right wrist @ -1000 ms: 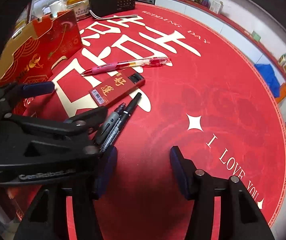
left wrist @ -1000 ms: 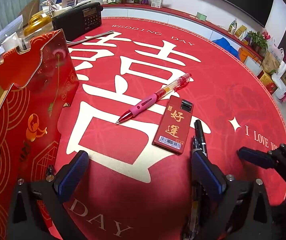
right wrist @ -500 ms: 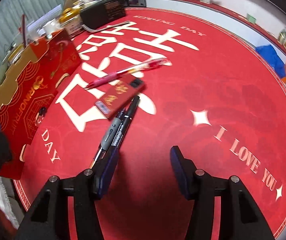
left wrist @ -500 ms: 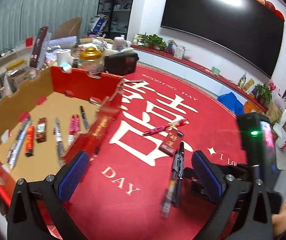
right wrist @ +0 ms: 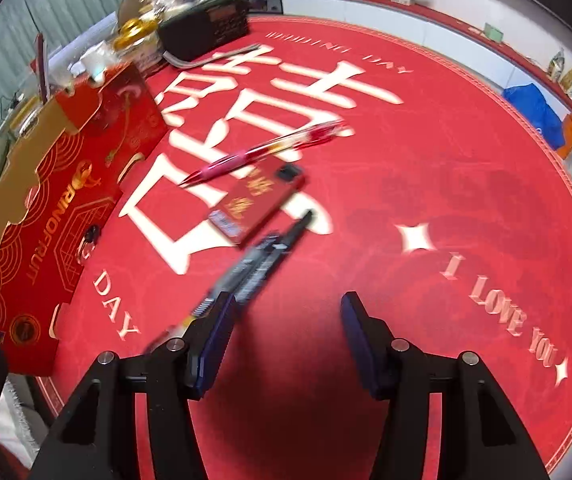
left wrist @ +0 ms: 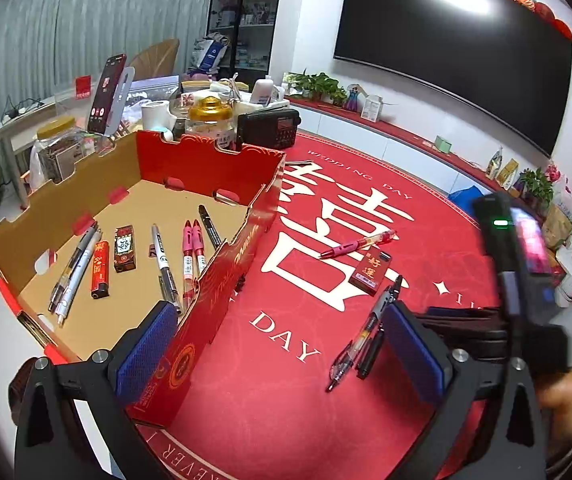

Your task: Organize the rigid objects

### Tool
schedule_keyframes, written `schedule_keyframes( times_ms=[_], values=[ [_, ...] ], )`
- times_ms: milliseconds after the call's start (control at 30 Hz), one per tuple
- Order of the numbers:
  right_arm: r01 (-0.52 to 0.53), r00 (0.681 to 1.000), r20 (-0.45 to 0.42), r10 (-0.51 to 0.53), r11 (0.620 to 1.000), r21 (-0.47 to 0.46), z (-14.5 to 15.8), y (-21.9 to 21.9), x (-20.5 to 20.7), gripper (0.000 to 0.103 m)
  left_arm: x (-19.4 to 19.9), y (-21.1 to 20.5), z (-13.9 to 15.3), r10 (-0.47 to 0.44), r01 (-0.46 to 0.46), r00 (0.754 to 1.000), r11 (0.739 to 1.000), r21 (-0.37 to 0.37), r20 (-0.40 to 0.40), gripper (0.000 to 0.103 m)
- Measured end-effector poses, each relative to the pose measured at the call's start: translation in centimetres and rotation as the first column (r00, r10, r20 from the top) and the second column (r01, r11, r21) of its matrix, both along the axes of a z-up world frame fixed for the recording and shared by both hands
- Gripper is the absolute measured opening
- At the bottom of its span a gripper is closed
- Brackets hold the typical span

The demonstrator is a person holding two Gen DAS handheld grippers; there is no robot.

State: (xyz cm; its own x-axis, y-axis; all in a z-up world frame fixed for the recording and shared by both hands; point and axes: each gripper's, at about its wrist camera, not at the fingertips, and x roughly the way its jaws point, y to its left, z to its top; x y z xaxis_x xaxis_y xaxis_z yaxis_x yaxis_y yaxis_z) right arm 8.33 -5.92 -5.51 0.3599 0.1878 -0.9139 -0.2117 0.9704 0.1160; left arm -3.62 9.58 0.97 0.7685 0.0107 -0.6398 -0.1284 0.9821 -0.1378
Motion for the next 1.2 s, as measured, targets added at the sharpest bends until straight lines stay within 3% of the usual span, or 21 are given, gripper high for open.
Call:
schedule_keyframes(
  times_ms=[33, 133, 233, 367, 533, 733, 800, 933, 1000, 1033, 1067, 1200],
  values=[
    [-0.004, 1.000, 0.010, 0.004, 1.000, -0.010, -0.1, 0.4, 0.0, 0.056, -0.1, 0.0, 0.0, -0.001, 0.001, 1.000, 1.000, 0.003, 0.002, 0.103],
    [-0.070, 0.996, 0.047, 0.078, 0.985, -0.156, -0.4, 1.4, -0.9, 0.057, -0.5, 0.0, 0.2, -0.006, 0.006, 1.000, 1.000, 0.023, 0.011, 0.103],
    [-0.035, 0.999, 0.031, 0.042, 0.979, -0.200, -0.3, -0.9, -1.0, 0.057, -0.7, -0.1, 0.1, -0.022, 0.022, 1.000, 0.999, 0.035, 0.011, 0.103],
    [0.025, 0.999, -0.018, -0.027, 0.993, -0.115, -0.5, -3.5, -0.3, 0.057, -0.8, -0.7, -0.2, -0.047, 0.046, 0.999, 0.998, 0.044, 0.007, 0.103],
    [-0.026, 0.999, -0.039, 0.020, 0.986, -0.167, -0.4, -2.0, -0.9, 0.057, -1.0, -1.0, -0.3, -0.050, 0.051, 0.999, 0.997, 0.059, -0.004, 0.103],
    [0.025, 0.999, -0.038, -0.031, 0.987, -0.161, 0.1, -3.6, -2.8, 0.057, -0.6, -2.1, -0.1, -0.118, 0.118, 0.993, 0.985, 0.123, -0.005, 0.103],
    [0.076, 0.991, -0.104, -0.087, 0.991, -0.108, -0.6, -5.1, -2.9, 0.057, 0.0, -3.5, 0.0, -0.191, 0.188, 0.982, 0.964, 0.186, -0.006, 0.103],
    [0.009, 1.000, -0.015, -0.012, 0.981, -0.194, -0.6, -3.8, -4.1, 0.057, 2.4, -5.8, -0.4, -0.305, 0.307, 0.951, 0.911, 0.276, -0.050, 0.102],
    [-0.050, 0.999, -0.020, 0.047, 0.986, -0.161, -0.6, -3.9, -4.6, 0.039, 4.3, -6.7, -0.9, -0.356, 0.369, 0.929, 0.874, 0.315, -0.102, 0.103],
    [-0.050, 0.998, -0.038, 0.044, 0.988, -0.149, -0.4, -4.1, -4.6, 0.016, 5.0, -7.0, -1.2, -0.372, 0.393, 0.920, 0.864, 0.314, -0.127, 0.103],
    [-0.047, 0.998, -0.049, 0.040, 0.988, -0.149, -0.4, -4.5, -4.6, 0.010, 5.8, -7.4, -1.7, -0.387, 0.420, 0.907, 0.852, 0.313, -0.166, 0.103],
    [-0.030, 0.999, -0.033, 0.027, 0.993, -0.112, -0.8, -7.6, -5.6, 0.010, 8.6, -9.6, -4.4, -0.458, 0.541, 0.838, 0.767, 0.343, -0.297, 0.103]
  ],
)
